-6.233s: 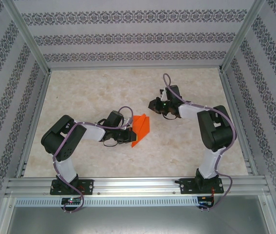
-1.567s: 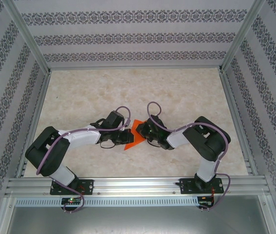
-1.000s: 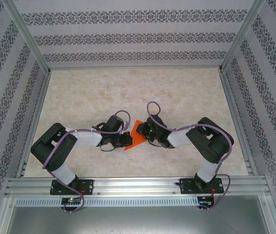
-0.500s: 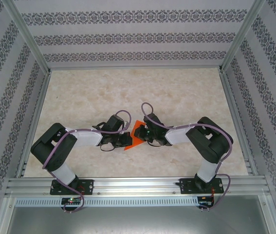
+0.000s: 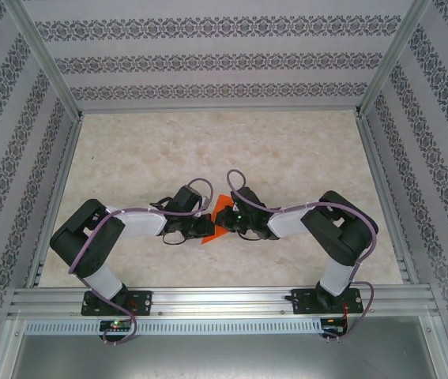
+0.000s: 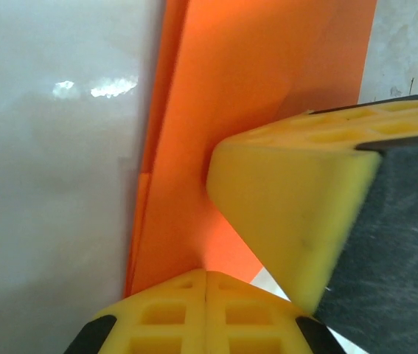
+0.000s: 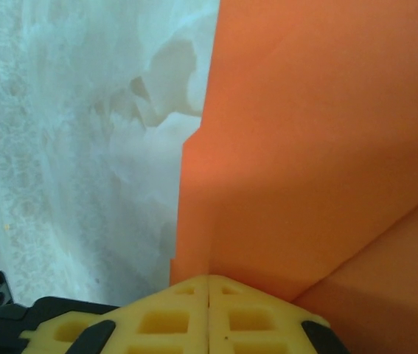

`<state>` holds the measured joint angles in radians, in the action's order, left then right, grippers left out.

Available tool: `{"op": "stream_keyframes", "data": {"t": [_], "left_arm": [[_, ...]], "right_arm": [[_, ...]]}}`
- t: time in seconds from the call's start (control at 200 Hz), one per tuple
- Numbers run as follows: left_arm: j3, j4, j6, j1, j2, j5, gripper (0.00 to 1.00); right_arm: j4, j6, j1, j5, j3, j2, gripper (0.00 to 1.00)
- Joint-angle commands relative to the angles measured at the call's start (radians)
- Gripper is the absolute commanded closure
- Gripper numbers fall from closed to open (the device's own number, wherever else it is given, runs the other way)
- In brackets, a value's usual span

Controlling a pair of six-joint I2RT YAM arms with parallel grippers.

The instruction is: Fold a paper plane with a square sheet of paper (pick it up from the middle)

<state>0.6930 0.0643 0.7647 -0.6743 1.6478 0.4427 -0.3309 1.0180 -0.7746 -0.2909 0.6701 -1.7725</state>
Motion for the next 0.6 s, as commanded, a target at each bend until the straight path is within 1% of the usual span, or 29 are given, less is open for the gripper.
{"op": "stream_keyframes", "data": {"t": [0.0, 0.115, 0.215, 0.345, 0.43, 0.594], "left_arm": [[-0.012, 0.092, -0.021, 0.002, 0.033, -0.054, 1.00], [-0.017, 0.113, -0.026, 0.002, 0.026, -0.064, 1.00], [-0.023, 0.130, -0.029, 0.002, 0.018, -0.080, 1.00], [-0.022, 0.135, -0.036, 0.002, 0.024, -0.078, 1.00], [-0.024, 0.134, -0.036, 0.002, 0.027, -0.078, 1.00], [-0.028, 0.138, -0.041, 0.002, 0.029, -0.075, 1.00]], "right_arm": [[0.038, -0.024, -0.007, 0.023, 0.007, -0.052, 0.93], [0.047, -0.001, 0.030, 0.084, -0.014, -0.029, 0.93], [0.167, -0.024, 0.073, 0.116, 0.025, 0.009, 0.92], [0.281, -0.080, 0.120, 0.147, 0.099, 0.008, 0.91], [0.242, -0.112, 0.161, 0.149, 0.091, -0.011, 0.91], [0.159, -0.126, 0.265, 0.069, 0.079, -0.028, 0.89]]}}
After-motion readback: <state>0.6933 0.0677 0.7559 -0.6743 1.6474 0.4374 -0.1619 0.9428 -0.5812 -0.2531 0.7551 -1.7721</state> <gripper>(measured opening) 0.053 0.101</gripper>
